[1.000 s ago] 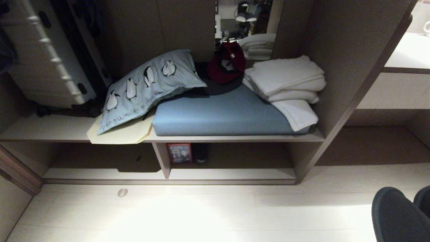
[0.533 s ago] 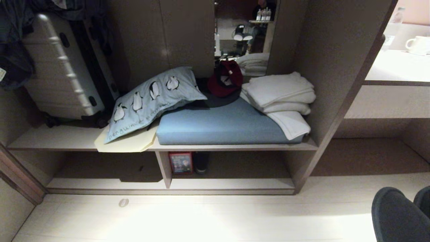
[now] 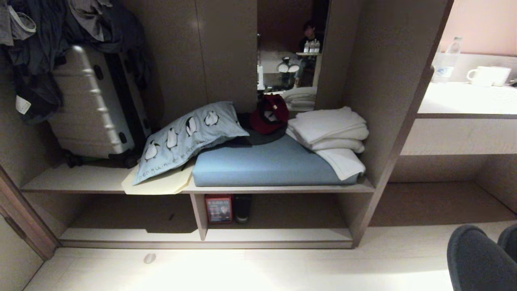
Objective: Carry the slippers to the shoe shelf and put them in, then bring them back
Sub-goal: Place the slippers on the floor
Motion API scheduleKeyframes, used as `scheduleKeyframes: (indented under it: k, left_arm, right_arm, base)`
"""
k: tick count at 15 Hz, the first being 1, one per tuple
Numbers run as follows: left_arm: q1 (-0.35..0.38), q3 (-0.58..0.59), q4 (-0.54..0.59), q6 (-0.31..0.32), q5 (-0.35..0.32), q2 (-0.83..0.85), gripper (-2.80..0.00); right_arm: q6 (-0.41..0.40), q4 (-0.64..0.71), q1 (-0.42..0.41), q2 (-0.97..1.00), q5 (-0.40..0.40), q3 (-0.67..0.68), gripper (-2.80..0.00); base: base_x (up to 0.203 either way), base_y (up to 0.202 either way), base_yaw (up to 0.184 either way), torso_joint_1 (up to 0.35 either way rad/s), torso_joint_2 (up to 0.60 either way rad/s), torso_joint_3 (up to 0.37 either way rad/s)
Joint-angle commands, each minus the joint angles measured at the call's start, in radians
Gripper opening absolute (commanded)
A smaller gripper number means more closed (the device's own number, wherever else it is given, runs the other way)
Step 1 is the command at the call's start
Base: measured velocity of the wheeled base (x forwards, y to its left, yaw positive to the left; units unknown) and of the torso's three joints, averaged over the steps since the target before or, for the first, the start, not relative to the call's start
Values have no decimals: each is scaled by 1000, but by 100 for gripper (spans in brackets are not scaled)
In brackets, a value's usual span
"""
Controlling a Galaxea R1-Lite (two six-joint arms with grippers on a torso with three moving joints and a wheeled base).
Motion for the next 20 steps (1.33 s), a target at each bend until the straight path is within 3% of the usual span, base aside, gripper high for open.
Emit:
scheduleKeyframes:
  k: [1,20]
  left_arm:
    - [0,1,0,-1,0,1,-280]
    - [0,0,-2,-1,0,1,-280]
  right_arm:
    - [0,0,0,1,0,0,-280]
    - [0,0,0,1,0,0,-280]
  base:
    - [0,0,0,2,4,195]
    - [0,-3,0,0,1,26]
